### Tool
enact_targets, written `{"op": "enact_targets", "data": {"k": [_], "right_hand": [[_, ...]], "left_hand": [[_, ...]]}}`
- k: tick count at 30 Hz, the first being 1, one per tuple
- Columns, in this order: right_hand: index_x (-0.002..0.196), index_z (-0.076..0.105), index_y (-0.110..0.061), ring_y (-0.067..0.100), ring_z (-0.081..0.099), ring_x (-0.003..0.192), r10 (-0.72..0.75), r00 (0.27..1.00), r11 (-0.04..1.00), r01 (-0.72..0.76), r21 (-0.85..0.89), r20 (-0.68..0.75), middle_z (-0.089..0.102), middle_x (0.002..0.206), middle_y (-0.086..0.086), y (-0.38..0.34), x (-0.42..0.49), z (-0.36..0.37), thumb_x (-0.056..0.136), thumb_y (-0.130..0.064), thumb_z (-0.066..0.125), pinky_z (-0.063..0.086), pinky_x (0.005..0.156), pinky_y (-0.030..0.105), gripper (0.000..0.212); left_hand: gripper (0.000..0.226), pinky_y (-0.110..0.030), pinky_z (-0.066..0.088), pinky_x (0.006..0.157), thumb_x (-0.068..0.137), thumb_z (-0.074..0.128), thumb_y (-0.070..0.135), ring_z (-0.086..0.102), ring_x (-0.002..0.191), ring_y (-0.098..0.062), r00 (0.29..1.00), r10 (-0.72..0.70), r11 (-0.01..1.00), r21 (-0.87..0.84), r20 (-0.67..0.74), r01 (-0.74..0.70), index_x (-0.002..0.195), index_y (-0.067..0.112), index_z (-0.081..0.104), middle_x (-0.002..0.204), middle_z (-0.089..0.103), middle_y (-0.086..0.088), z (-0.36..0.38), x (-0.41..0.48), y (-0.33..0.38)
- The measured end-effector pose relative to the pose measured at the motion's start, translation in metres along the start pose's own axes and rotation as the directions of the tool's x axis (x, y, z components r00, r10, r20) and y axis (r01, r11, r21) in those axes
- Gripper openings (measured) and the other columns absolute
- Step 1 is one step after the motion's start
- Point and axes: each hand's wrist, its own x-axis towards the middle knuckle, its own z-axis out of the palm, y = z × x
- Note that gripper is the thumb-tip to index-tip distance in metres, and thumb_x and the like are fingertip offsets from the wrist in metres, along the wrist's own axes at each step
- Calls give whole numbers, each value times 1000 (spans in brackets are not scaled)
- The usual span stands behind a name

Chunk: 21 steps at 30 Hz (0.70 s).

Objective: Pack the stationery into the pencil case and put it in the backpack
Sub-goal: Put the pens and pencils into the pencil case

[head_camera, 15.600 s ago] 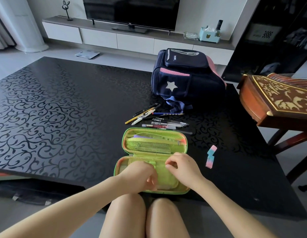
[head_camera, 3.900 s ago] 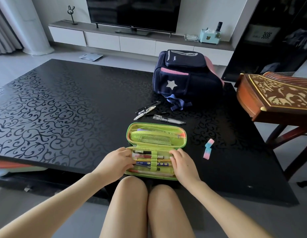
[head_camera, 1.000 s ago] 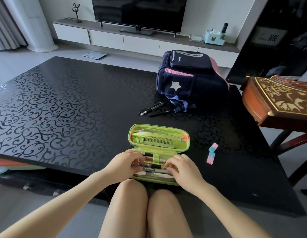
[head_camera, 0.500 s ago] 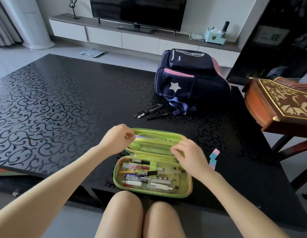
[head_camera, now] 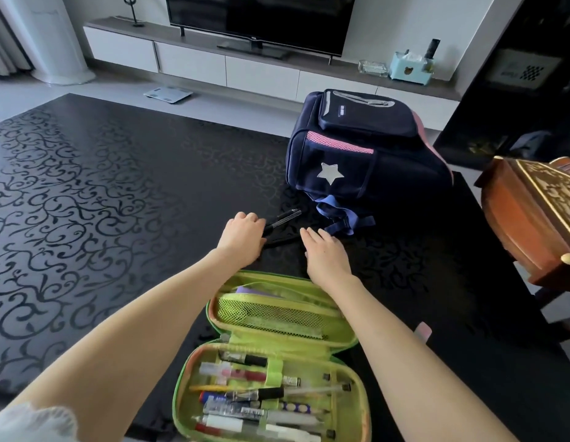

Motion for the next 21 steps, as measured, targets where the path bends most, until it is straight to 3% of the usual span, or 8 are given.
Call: {"op": "enact_targets", "data": {"k": [3,5,8,11,13,15,18,21], "right_hand": [[129,48,-13,28,45,114,-21,989,997,10,-73,-148,51,128,5,-2,2,7,94,-9,42,33,95,40,36],[108,62,-12,29,50,101,-54,979,995,37,-90,-196,60,109,6,-2,-1,6,91,-7,48,35,88,40,23],[71,64,-11,28,54,74,-97,959,990,66,-122,-265,63,72,5,-2,-7,5,73,-2,67,41,70,37,10],[76,66,-11,28,54,81,-94,971,991,69,-117,-221,63,77,4,-2,-19,-3,77,-1,65,39,75,38,10],[79,67,-13,26,54,81,-52,958,995,25,-97,-283,65,78,2,1,-32,-14,78,-4,67,39,76,37,9],[76,67,-15,24,55,74,9,929,999,-22,-31,-371,65,72,-1,2,-58,-26,74,-10,73,41,70,35,8],[78,69,-16,22,57,72,5,903,990,58,132,-430,67,73,-4,-4,-116,-36,74,-15,75,41,66,33,8],[78,70,-20,18,57,76,-49,927,974,126,186,-372,68,75,-9,-14,-168,-32,73,-20,76,33,68,27,8]], "left_hand": [[29,-43,44,86,92,49,25,46,104,-35,1000,-19,999,-34,20,19,111,2,53,113,51,-18,6,9,1],[27,-41,42,80,92,49,21,49,101,-38,995,-51,993,-100,82,59,107,-2,50,110,52,-21,3,10,5],[23,-38,38,66,89,49,13,53,85,-37,969,-78,985,-129,234,110,103,-4,45,99,56,-22,-5,7,12],[18,-37,40,64,88,49,9,50,76,-32,946,-95,983,-118,309,137,100,-4,45,95,57,-19,-10,-5,9],[7,-37,40,63,88,47,7,55,82,-35,953,-87,986,-113,292,125,88,0,46,99,59,-20,-14,-18,2],[12,-38,40,64,88,46,9,56,87,-37,968,-76,989,-102,239,103,77,4,43,101,58,-20,-21,-33,-7],[12,-38,40,68,91,48,12,54,88,-37,995,-78,961,-262,67,93,95,1,51,101,56,-18,-38,-72,-15],[14,-33,37,68,92,50,13,52,84,-27,998,23,900,-432,-61,-47,102,4,54,95,54,-8,-55,-122,-10]]}}
